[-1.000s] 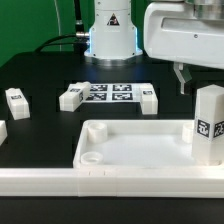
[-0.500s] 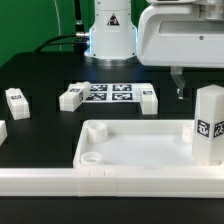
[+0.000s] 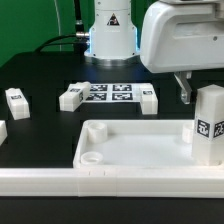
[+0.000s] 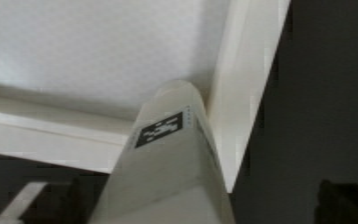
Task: Assemble desk
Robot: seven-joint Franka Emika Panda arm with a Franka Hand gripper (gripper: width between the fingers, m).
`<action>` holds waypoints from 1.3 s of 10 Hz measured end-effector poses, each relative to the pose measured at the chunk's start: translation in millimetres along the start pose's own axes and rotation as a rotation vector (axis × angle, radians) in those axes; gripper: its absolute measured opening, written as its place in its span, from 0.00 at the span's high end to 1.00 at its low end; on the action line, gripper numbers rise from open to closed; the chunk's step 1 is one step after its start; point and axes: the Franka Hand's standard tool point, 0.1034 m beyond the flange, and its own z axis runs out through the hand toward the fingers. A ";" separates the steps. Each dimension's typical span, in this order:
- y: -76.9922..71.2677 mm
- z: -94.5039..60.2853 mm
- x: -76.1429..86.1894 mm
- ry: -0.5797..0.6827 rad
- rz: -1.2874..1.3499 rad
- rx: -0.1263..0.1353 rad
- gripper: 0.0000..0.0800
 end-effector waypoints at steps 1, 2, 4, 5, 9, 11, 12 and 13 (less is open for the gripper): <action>0.9 0.1 -0.2 0.000 -0.079 0.000 0.19; 2.0 0.2 -0.5 -0.001 -0.133 0.000 0.19; 2.9 0.3 -0.6 -0.001 -0.241 0.000 0.19; 2.8 0.4 -0.7 -0.001 -0.237 0.000 0.36; 3.4 0.5 -1.0 -0.002 -0.205 0.000 0.64; 3.2 0.5 -0.6 0.003 0.013 0.010 0.64; 3.6 0.6 -0.4 0.005 0.105 0.016 0.64; 4.8 0.9 -0.3 0.010 0.233 0.032 0.64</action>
Offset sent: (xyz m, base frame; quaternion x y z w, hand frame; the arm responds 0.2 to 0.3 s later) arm 0.0001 -0.0010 0.0012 -0.0091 0.0013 -0.1331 0.9911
